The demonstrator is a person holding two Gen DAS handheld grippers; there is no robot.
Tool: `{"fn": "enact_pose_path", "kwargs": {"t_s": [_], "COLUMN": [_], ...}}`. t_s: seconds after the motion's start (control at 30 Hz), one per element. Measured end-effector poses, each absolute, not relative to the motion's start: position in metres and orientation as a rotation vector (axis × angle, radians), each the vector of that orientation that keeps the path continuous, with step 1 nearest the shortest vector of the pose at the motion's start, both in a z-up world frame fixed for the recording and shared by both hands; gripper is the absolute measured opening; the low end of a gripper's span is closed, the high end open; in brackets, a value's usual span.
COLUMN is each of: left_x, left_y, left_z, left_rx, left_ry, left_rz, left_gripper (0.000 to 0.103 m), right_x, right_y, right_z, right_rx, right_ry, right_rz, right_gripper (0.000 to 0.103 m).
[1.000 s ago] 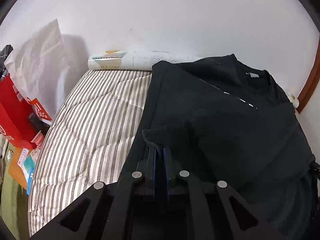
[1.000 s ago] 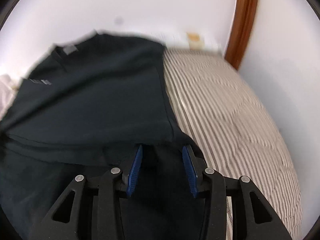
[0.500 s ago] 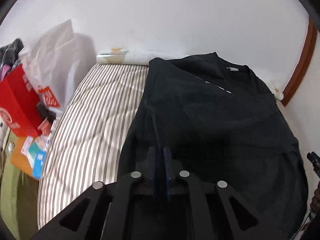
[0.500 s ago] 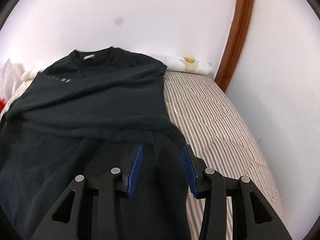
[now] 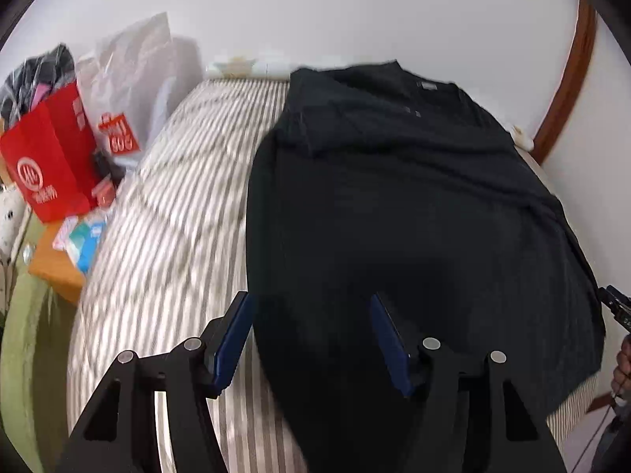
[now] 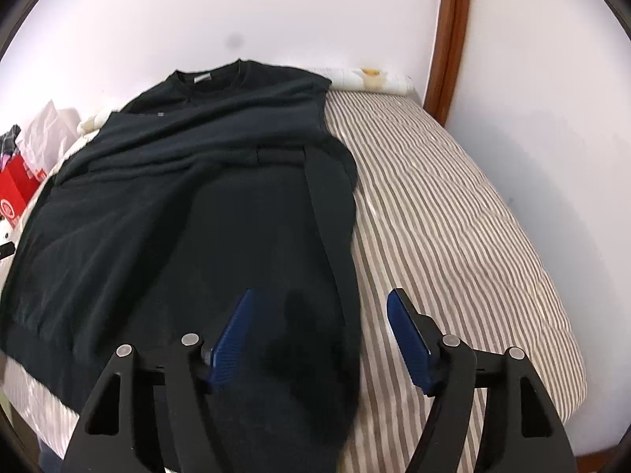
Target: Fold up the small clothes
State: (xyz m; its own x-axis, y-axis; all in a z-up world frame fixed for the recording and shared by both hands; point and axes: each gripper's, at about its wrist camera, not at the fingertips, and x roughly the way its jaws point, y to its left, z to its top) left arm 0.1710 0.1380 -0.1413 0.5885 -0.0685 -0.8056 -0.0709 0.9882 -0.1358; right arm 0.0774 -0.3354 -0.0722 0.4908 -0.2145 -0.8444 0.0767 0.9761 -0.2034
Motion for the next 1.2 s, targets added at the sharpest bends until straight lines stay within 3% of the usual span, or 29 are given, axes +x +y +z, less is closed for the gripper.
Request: {"fn": "enact_pose_path", "kwargs": {"t_s": [0.23, 0.27, 0.4, 0.6, 0.7, 0.73, 0.77, 0.8, 0.93, 1.2], "left_x": [0.142, 0.140, 0.144, 0.160, 0.163, 0.163, 0.162, 0.162, 0.153, 0.119], "left_y": [0.138, 0.136, 0.123, 0.123, 0.125, 0.125, 0.124, 0.123, 0.117, 0.126], "left_z": [-0.157, -0.158, -0.160, -0.163, -0.164, -0.164, -0.164, -0.165, -0.153, -0.120], "left_rx": [-0.177, -0.159, -0.078, -0.100, -0.122, -0.131, -0.138, -0.133, -0.090, -0.168], "left_ry": [0.954, 0.952, 0.948, 0.935, 0.917, 0.905, 0.896, 0.898, 0.883, 0.840], "left_rz": [-0.013, -0.013, 0.020, 0.051, 0.082, 0.093, 0.078, 0.068, 0.069, -0.023], "left_gripper": [0.059, 0.059, 0.059, 0.058, 0.043, 0.025, 0.011, 0.011, 0.009, 0.009], "right_x": [0.061, 0.062, 0.076, 0.107, 0.116, 0.116, 0.115, 0.113, 0.100, 0.069], "right_y": [-0.342, -0.342, -0.339, -0.339, -0.333, -0.330, -0.326, -0.322, -0.321, -0.352], "right_z": [-0.098, -0.101, -0.102, -0.109, -0.112, -0.113, -0.112, -0.112, -0.101, -0.055], "right_rx": [-0.122, -0.119, -0.100, -0.043, -0.066, -0.080, -0.088, -0.103, -0.156, 0.005], "right_ry": [1.065, 1.059, 1.036, 1.060, 1.060, 1.058, 1.053, 1.046, 0.998, 0.926], "right_rz": [-0.183, -0.181, -0.164, -0.167, -0.176, -0.172, -0.138, -0.108, -0.119, -0.040], "right_gripper": [0.070, 0.067, 0.042, 0.046, 0.043, 0.038, 0.014, 0.009, 0.009, 0.009]}}
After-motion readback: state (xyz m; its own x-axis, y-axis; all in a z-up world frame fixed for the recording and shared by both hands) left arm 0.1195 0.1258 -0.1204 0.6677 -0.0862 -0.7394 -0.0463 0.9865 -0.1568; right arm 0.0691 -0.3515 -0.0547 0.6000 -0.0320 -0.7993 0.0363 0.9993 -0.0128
